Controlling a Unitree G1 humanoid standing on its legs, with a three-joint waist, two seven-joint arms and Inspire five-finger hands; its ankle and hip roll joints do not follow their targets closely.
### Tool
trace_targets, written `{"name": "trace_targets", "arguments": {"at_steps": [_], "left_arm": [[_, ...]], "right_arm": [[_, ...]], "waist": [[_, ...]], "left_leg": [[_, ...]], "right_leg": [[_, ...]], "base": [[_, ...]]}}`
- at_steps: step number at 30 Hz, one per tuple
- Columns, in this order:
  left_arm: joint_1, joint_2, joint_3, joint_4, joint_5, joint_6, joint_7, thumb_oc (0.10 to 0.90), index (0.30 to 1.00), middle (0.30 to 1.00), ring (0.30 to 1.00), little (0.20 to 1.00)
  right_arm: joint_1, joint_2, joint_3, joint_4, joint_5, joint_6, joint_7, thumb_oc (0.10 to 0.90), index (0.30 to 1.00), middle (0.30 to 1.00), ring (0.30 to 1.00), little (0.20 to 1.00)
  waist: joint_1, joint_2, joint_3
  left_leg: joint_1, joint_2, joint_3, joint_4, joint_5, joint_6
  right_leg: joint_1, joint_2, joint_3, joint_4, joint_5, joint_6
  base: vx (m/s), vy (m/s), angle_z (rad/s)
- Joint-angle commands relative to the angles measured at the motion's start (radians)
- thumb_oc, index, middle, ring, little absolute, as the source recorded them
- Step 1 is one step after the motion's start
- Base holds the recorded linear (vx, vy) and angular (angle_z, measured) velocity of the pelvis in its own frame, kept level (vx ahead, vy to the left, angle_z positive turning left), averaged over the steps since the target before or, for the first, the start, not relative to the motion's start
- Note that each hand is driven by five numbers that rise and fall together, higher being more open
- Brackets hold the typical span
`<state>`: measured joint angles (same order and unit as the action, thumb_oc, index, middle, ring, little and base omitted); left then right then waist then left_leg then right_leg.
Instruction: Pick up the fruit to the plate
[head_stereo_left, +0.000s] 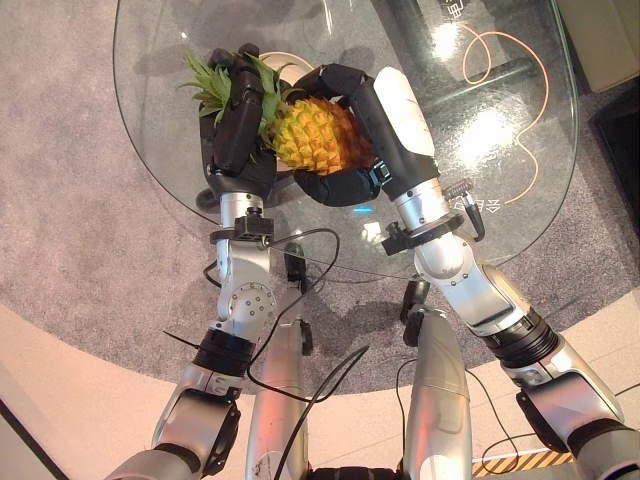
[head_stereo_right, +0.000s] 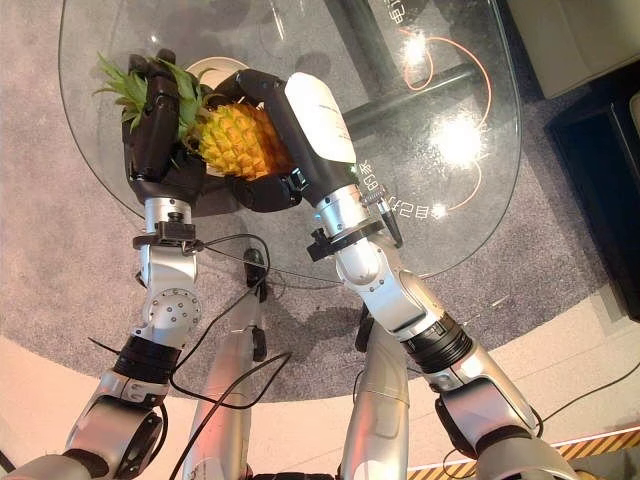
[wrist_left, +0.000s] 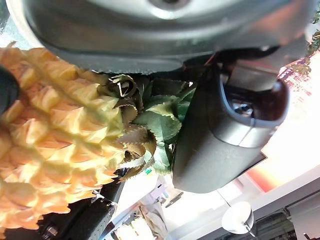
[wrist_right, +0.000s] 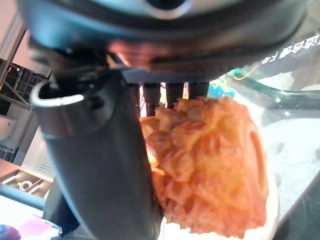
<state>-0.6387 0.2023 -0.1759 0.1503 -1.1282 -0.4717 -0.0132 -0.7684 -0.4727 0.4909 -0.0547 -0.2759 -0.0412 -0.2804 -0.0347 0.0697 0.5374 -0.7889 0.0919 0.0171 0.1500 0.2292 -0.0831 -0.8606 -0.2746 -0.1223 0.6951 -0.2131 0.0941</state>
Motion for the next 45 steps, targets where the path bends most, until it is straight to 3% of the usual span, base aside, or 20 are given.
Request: {"name": "trace_targets", "arguments": {"at_steps": [1, 7, 27, 40, 45], "left_arm": [[-0.180, 0.007, 0.007, -0.136, 0.090, -0.134, -0.102, 0.100, 0.300, 0.300, 0.300, 0.200], [-0.182, 0.009, 0.014, -0.134, 0.098, -0.156, -0.086, 0.100, 0.300, 0.300, 0.300, 0.200], [-0.178, 0.005, 0.042, -0.129, 0.234, -0.244, 0.112, 0.100, 0.300, 0.300, 0.300, 0.200], [-0.176, 0.002, 0.047, -0.131, 0.241, -0.228, 0.104, 0.100, 0.300, 0.300, 0.300, 0.200], [-0.175, 0.002, 0.050, -0.131, 0.194, -0.217, 0.072, 0.100, 0.300, 0.300, 0.300, 0.200]], "right_arm": [[-0.110, 0.026, -0.081, -0.092, -0.003, -0.061, -0.069, 0.800, 0.900, 0.900, 0.900, 0.900], [-0.107, 0.028, -0.087, -0.091, 0.002, -0.060, -0.083, 0.800, 0.900, 0.900, 0.900, 0.900], [-0.109, 0.037, -0.093, -0.093, -0.008, -0.042, -0.103, 0.800, 0.900, 0.900, 0.900, 0.900], [-0.103, 0.035, -0.111, -0.096, -0.013, -0.046, -0.122, 0.800, 0.900, 0.900, 0.900, 0.900], [-0.096, 0.038, -0.121, -0.102, 0.045, -0.054, -0.108, 0.800, 0.900, 0.900, 0.900, 0.900]], "waist": [[0.029, -0.039, -0.017], [0.028, -0.039, -0.017], [0.032, -0.039, -0.017], [0.030, -0.040, -0.017], [0.029, -0.041, -0.017]], "left_leg": [[0.031, 0.009, 0.012, 0.181, -0.201, -0.003], [0.032, 0.010, 0.013, 0.180, -0.201, -0.003], [0.038, 0.011, 0.011, 0.163, -0.190, -0.006], [0.038, 0.012, 0.012, 0.160, -0.190, -0.007], [0.038, 0.013, 0.014, 0.157, -0.188, -0.008]], "right_leg": [[0.075, 0.014, 0.035, -0.314, 0.243, 0.048], [0.075, 0.016, 0.035, -0.315, 0.243, 0.047], [0.080, 0.017, 0.032, -0.321, 0.242, 0.046], [0.081, 0.016, 0.032, -0.327, 0.245, 0.047], [0.083, 0.018, 0.031, -0.330, 0.245, 0.048]], "base": [[0.00, 0.000, 0.00], [0.00, 0.000, 0.00], [0.00, 0.000, 0.00], [0.00, 0.000, 0.00], [0.00, 0.000, 0.00]]}}
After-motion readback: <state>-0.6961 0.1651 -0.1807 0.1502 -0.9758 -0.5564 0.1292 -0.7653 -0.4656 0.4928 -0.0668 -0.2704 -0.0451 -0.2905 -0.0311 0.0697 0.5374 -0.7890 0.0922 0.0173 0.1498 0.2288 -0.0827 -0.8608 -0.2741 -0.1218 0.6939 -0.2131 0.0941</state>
